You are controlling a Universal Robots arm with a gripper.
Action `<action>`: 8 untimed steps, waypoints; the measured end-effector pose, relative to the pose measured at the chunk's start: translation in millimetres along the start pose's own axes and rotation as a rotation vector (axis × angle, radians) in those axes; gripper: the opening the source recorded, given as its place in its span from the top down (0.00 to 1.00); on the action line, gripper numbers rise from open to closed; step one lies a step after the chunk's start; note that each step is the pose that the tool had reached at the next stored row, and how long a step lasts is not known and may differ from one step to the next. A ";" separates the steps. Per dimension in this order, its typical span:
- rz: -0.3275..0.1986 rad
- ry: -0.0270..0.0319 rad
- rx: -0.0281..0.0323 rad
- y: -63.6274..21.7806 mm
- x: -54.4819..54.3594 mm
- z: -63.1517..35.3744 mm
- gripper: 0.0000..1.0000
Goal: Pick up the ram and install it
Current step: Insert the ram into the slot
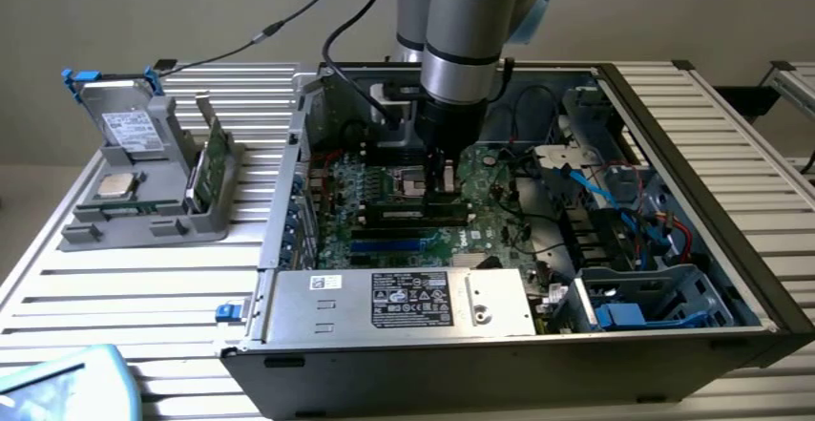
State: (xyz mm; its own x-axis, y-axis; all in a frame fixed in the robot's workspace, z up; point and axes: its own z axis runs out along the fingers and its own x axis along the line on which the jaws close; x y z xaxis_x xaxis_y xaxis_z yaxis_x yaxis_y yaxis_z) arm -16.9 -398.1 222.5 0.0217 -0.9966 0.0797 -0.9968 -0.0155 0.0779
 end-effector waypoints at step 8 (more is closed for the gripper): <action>0.000 0.0002 -0.0002 -0.1 -0.2 2.4 0.87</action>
State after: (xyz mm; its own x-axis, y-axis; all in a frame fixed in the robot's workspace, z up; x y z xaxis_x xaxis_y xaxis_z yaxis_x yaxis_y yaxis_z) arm -17.0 -398.1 220.1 0.0216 -0.9966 0.0800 -0.9968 -0.0153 0.0781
